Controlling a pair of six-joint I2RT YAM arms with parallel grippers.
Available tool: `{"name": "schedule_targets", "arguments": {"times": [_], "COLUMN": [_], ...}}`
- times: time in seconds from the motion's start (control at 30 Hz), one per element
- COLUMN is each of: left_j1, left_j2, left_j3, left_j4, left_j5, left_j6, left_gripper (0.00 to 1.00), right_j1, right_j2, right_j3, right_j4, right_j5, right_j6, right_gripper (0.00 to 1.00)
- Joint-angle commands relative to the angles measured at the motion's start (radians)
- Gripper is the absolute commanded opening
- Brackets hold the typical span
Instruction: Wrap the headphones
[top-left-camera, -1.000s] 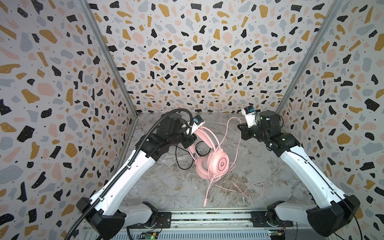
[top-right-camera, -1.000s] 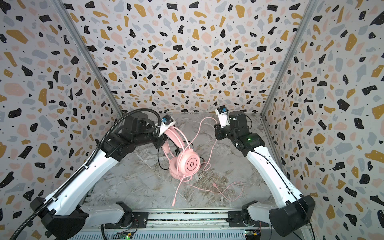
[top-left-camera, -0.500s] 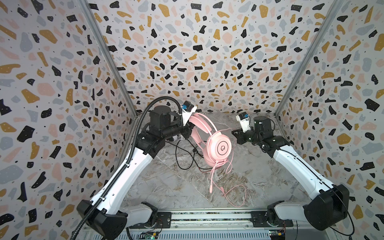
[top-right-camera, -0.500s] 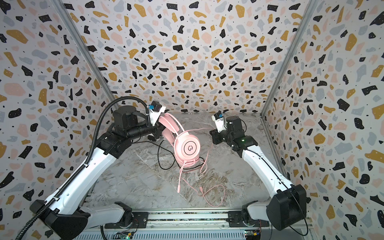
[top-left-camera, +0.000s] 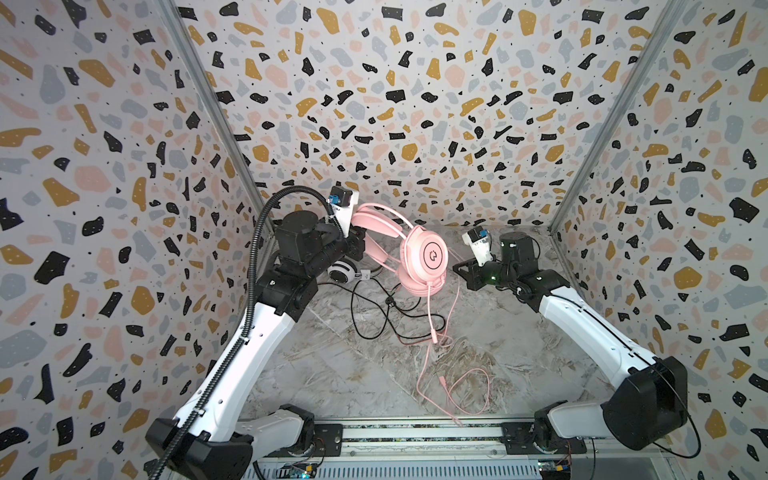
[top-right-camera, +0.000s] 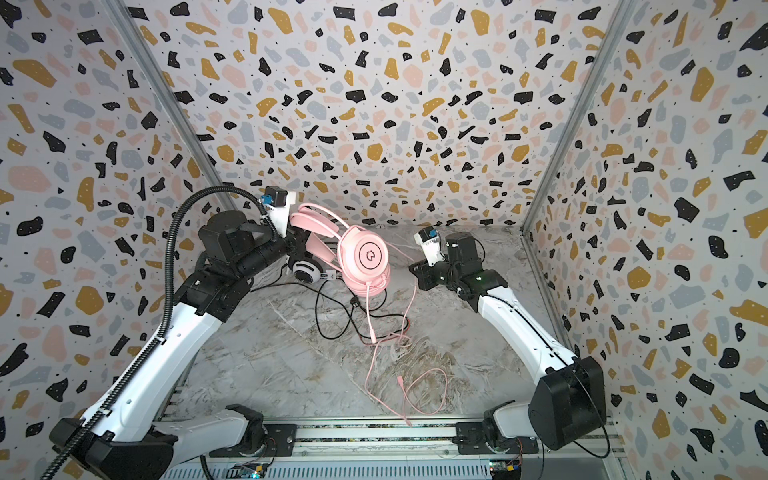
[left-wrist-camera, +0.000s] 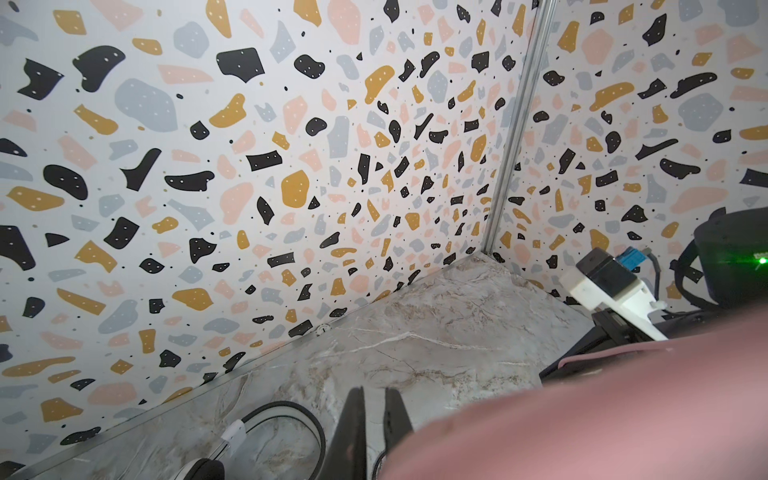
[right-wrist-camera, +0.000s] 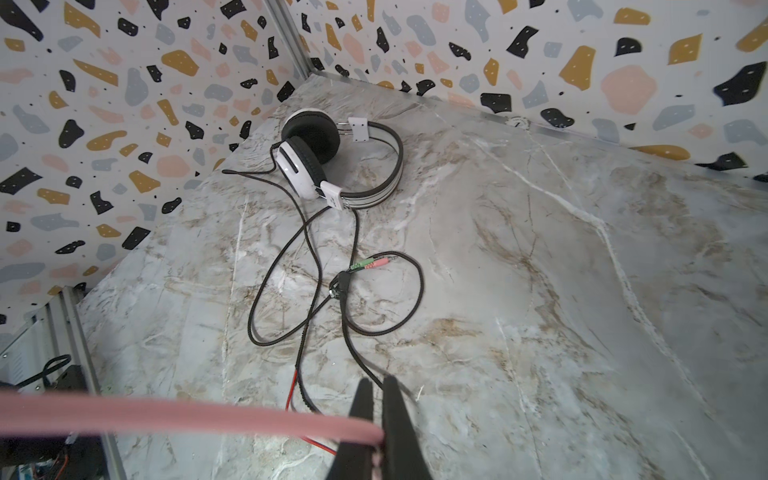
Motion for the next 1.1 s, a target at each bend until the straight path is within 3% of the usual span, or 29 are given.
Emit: {"name": "schedule_targets", "arguments": {"times": [0.0,0.1,0.23,0.33,0.5,0.63,0.77,1.07], "left_j1": [0.014,0.013,0.015,0.009,-0.005,-0.038,-0.068,-0.071], "left_j2": [-0.024,0.003,0.009,0.013,0.001,0.004,0.025,0.048], "left_j3": [0.035,0.041,-0.004,-0.016,-0.070,-0.030,0.064,0.213], "left_j4": [0.288,0.340,0.454,0.473,0.568,0.569,0.502,0.364], "left_j5": [0.086,0.157,0.143,0.062,-0.077,-0.120,-0.127,-0.110], "left_j6": [-0.235,-0.356,-0.511,-0.581,-0.732,-0.740,-0.723,-0.703], "left_gripper": [0.00,0.00,0.00,0.00,0.00,0.00,0.00,0.00], "right_j1": [-0.002,0.002,0.032,0.090,0.113,0.113,0.112,0.109], "right_j2": [0.030,0.040,0.045,0.046,0.041,0.081,0.175,0.352], "right_j3": [-0.010,-0.011,-0.017,-0.039,-0.175,-0.251,-0.239,-0.104], "right_j4": [-0.023,0.020,0.102,0.168,0.432,0.673,0.849,1.021], "right_j5": [0.023,-0.001,-0.053,-0.040,-0.069,-0.082,-0.103,-0.208], "right_j6": [0.025,0.046,0.091,0.107,0.195,0.257,0.263,0.242], "right_gripper": [0.05,0.05,0.05,0.05,0.05,0.06,0.14,0.32]}}
